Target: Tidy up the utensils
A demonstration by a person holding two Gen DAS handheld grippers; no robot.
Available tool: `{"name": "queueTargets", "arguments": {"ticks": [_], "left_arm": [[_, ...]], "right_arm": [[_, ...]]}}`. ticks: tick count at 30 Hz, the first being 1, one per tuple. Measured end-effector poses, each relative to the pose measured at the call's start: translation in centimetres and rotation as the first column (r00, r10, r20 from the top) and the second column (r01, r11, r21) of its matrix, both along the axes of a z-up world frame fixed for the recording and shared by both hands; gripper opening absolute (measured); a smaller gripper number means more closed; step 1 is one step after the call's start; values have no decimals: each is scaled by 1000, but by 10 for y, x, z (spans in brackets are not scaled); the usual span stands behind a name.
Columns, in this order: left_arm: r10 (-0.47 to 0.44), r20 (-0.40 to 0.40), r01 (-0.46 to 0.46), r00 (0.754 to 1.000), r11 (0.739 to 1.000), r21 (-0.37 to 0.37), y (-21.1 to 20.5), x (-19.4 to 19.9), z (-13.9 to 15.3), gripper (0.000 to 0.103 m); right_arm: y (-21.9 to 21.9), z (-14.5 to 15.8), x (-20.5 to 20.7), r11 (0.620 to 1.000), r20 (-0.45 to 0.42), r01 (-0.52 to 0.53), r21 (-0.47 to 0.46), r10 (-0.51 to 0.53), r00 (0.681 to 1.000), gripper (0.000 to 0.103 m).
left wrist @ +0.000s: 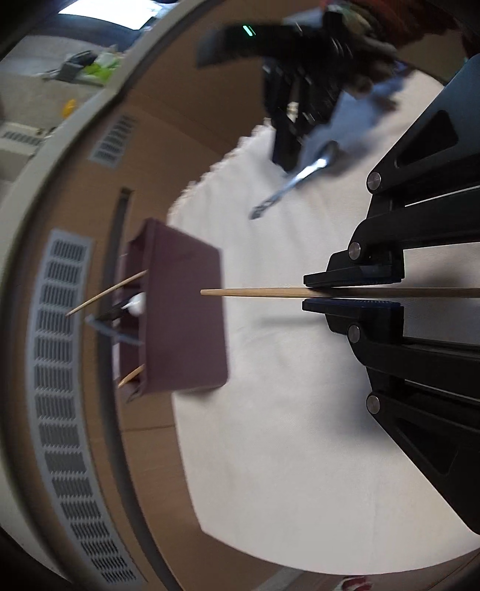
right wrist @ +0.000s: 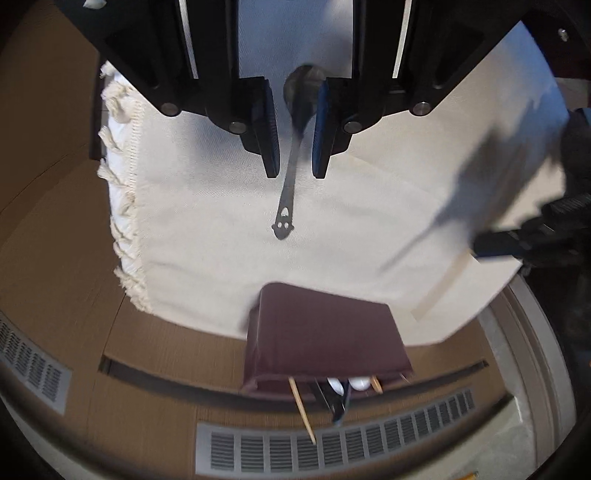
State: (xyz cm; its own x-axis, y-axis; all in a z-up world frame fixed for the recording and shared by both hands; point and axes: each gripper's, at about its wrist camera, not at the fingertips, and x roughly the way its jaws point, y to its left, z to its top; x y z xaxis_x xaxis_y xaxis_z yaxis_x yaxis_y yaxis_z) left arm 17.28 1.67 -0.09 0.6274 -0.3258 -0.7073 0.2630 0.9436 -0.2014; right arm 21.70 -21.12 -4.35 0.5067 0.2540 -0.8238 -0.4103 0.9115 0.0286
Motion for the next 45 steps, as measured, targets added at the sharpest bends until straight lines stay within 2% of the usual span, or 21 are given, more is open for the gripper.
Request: {"name": "queueTargets", "arguments": {"ticks": [5, 11, 15, 18, 20, 21, 23, 25, 28, 32, 36, 38, 41, 43, 45], "left_arm": [[57, 54, -53, 997, 997, -62, 20, 0, 18, 6], [72, 51, -68, 996, 994, -86, 26, 3, 16, 6], [73, 37, -70, 997, 993, -91, 26, 6, 10, 6], [73, 27, -70, 997, 993, -94, 25, 8, 8, 6], [73, 26, -70, 997, 992, -102, 24, 9, 7, 6], [75, 31, -71, 997, 992, -106, 23, 8, 8, 6], [82, 42, -76, 996, 990, -116, 24, 9, 10, 6], [85, 56, -77, 995, 989, -127, 26, 10, 13, 6], [94, 80, -82, 992, 986, -142, 28, 8, 19, 6], [102, 92, -87, 991, 983, -162, 28, 8, 21, 6], [108, 105, -86, 989, 977, -194, 25, 7, 26, 6], [112, 125, -84, 986, 974, -211, 23, 5, 30, 6], [109, 159, -72, 981, 971, -226, 19, 2, 40, 6], [112, 170, -74, 979, 973, -220, 16, 2, 44, 6], [111, 170, -73, 979, 973, -217, 15, 2, 46, 6]], "right_arm": [[14, -15, 35, 998, -24, 47, -35, -48, 999, 17], [27, -25, 68, 998, -67, 59, -30, -61, 996, 19], [30, -25, 64, 999, -62, 19, -47, -22, 998, 21], [27, -26, 65, 999, -100, 22, -30, -25, 995, 22], [31, -25, 64, 999, -103, 15, -50, -20, 994, 21], [33, -25, 63, 998, -96, 15, -65, -21, 995, 21], [35, -25, 59, 997, -68, 26, -75, -31, 997, 11], [34, -21, 49, 997, -27, 30, -78, -32, 999, 12], [21, -6, 24, 999, 37, 52, 4, -52, 998, 12], [2, 13, 0, 992, 76, 74, 102, -82, 994, 11], [-11, 39, -23, 981, 143, 86, 172, -112, 983, 11], [-17, 54, -31, 975, 181, 79, 208, -117, 976, 0], [-18, 74, -42, 968, 244, 66, 244, -127, 962, 1], [-13, 81, -45, 972, 270, 40, 230, -103, 957, 1], [-9, 80, -40, 980, 239, 20, 197, -68, 969, 1]]}}
